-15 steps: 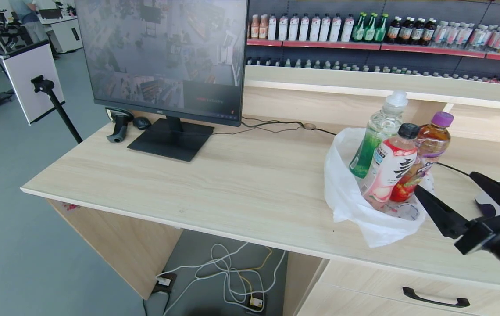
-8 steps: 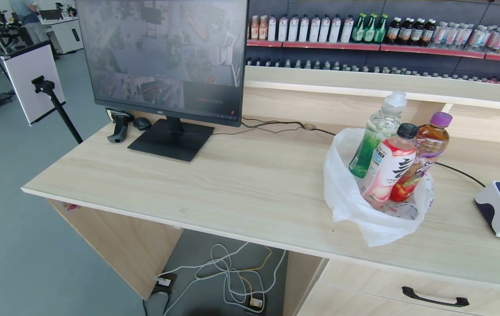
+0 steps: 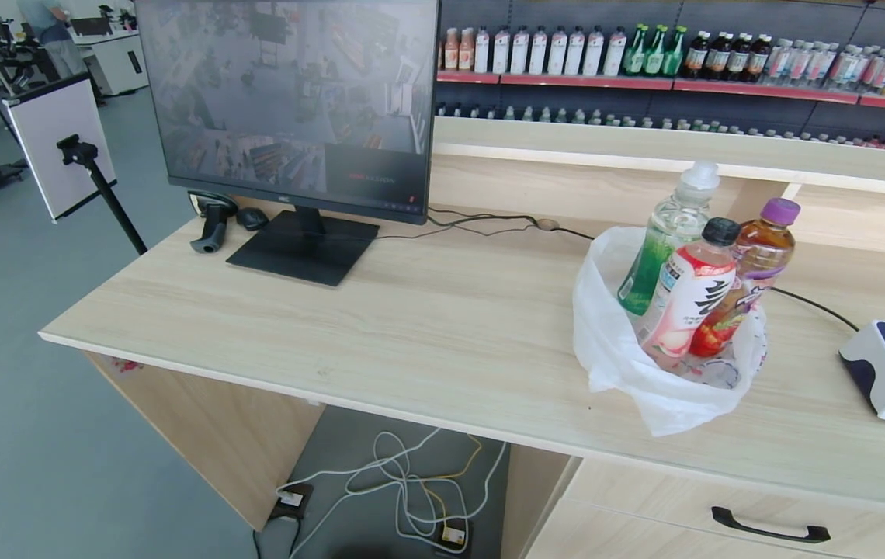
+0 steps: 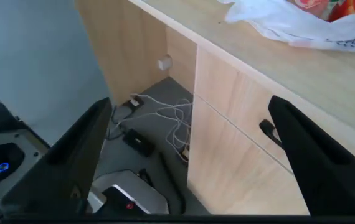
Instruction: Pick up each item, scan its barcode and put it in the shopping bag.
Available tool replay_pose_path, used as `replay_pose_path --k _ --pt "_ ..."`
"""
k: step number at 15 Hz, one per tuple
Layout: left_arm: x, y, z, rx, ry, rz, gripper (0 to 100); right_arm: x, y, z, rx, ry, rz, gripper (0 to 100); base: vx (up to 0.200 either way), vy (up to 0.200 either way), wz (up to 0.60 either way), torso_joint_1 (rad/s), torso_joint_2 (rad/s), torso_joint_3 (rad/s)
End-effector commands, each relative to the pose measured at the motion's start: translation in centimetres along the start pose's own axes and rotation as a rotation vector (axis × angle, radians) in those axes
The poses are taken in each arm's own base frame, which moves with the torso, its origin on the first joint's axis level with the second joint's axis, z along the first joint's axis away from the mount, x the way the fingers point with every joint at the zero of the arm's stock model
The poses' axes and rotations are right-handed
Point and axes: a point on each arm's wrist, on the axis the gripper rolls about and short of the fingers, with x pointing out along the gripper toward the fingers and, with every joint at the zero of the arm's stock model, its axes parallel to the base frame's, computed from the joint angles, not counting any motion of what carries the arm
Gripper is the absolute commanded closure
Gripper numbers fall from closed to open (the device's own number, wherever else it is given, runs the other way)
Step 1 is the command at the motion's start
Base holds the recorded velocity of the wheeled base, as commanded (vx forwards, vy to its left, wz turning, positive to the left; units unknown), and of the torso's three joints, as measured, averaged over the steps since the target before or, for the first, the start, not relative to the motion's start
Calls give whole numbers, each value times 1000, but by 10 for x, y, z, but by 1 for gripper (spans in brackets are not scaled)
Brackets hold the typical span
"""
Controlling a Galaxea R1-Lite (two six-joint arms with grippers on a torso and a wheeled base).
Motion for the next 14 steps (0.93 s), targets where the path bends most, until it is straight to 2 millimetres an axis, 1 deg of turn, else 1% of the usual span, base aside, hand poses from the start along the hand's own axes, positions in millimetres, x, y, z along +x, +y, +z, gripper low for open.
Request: replay_pose_path --k 1,3,4,5,6,7,8,9,11,12,14 --pt "0 0 0 0 0 0 0 4 4 -5 60 63 -376 0 0 0 0 0 0 0" --pt "0 0 0 0 0 0 0 4 4 -4 68 61 -376 0 0 0 0 0 0 0" --pt "0 0 0 0 0 0 0 5 4 -4 103 58 -409 0 0 0 0 0 0 0" --pt "0 0 0 0 0 0 0 7 4 -4 144 86 -520 0 0 0 0 0 0 0" --pt "0 0 0 2 0 0 0 9 5 -3 147 110 -624 0 0 0 0 0 0 0" --pt "0 0 0 2 0 0 0 7 6 -4 109 96 -615 0 0 0 0 0 0 0" --pt "0 0 0 0 0 0 0 3 8 -5 81 35 -532 0 0 0 0 0 0 0" --pt "0 0 0 0 0 0 0 0 10 -6 69 -19 -529 0 0 0 0 0 0 0" --pt "0 0 0 0 1 0 0 -1 11 -6 28 -14 -542 0 0 0 0 0 0 0" --pt "0 0 0 0 0 0 0 -1 11 -6 34 -17 -542 0 0 0 0 0 0 0" --pt "0 0 0 0 0 0 0 -1 11 -6 101 -33 -538 0 0 0 0 0 0 0"
